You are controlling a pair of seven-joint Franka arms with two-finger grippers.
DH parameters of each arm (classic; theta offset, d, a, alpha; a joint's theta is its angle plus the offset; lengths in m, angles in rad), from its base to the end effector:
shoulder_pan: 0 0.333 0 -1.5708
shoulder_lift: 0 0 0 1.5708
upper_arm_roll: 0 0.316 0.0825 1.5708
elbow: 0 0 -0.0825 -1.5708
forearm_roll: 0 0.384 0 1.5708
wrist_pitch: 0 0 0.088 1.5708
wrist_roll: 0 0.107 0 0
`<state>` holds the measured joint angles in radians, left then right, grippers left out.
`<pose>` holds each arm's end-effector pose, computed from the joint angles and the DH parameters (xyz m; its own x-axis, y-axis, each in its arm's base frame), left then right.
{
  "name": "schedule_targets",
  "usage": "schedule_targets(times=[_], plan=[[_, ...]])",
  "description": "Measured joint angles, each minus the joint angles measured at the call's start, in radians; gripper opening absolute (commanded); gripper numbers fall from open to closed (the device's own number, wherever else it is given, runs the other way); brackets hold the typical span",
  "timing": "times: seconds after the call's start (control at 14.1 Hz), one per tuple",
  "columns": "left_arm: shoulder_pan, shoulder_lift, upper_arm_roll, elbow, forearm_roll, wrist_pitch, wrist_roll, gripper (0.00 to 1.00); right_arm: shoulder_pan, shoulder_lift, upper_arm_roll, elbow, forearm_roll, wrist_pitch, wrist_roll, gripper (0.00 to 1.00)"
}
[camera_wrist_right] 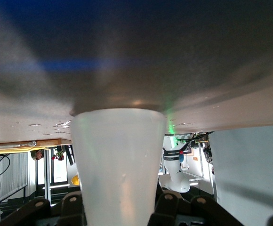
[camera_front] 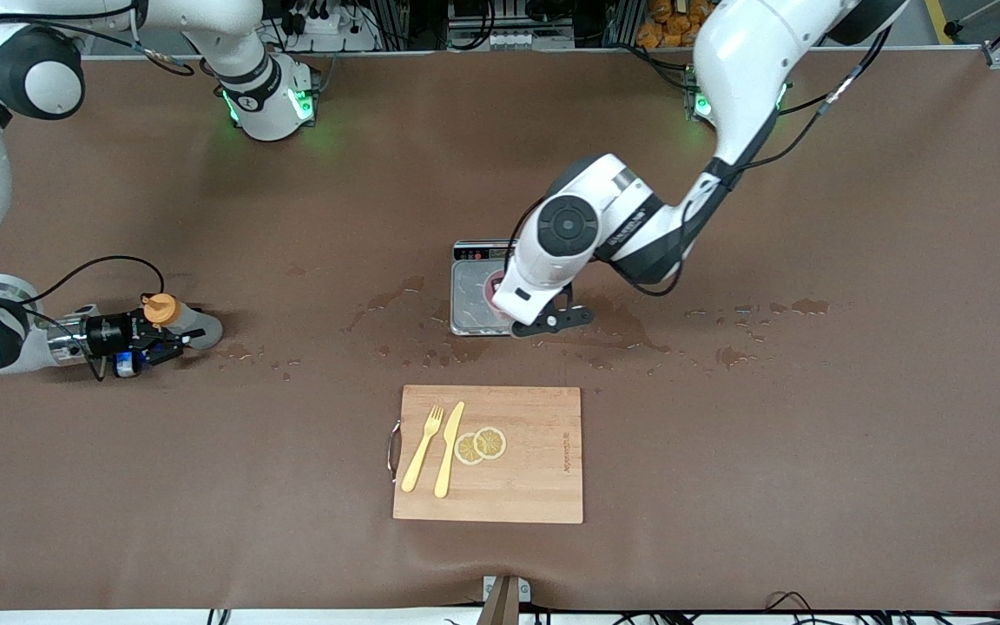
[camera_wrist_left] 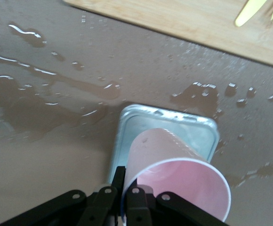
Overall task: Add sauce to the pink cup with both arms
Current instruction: 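Lower the pink cup onto the scale and open the left gripper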
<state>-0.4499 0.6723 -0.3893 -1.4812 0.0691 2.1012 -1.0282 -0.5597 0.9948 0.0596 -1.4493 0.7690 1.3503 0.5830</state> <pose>0.5125 -0.4934 0.3019 0.9631 0.2192 -0.1565 0.2344 -0.9683 0.0861 0.5610 -0.2132 0.0947 0.0013 -0.2561 -0.9667 -0.9714 -0.2300 0.0596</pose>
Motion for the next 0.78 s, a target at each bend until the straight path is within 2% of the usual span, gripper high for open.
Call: schedule_targets(times=[0.14,0.21,0.71,0.78], plan=[[-0.121,0.024,0.096,0.018,0.0,0.039,-0.045,0.0,0.012,-0.003,0.0,0.006,0.0,0.001,0.014,0.44],[-0.154,0.031,0.119,0.021,0.0,0.053,-0.059,0.0,0.02,-0.007,0.0,0.009,-0.001,0.001,0.029,0.45],[-0.173,0.073,0.134,0.027,0.0,0.149,-0.087,0.0,0.064,-0.081,0.0,0.018,-0.012,-0.001,0.142,0.46],[-0.173,0.076,0.134,0.028,0.0,0.15,-0.087,0.14,0.068,-0.089,0.0,0.018,-0.017,-0.001,0.157,0.46]])
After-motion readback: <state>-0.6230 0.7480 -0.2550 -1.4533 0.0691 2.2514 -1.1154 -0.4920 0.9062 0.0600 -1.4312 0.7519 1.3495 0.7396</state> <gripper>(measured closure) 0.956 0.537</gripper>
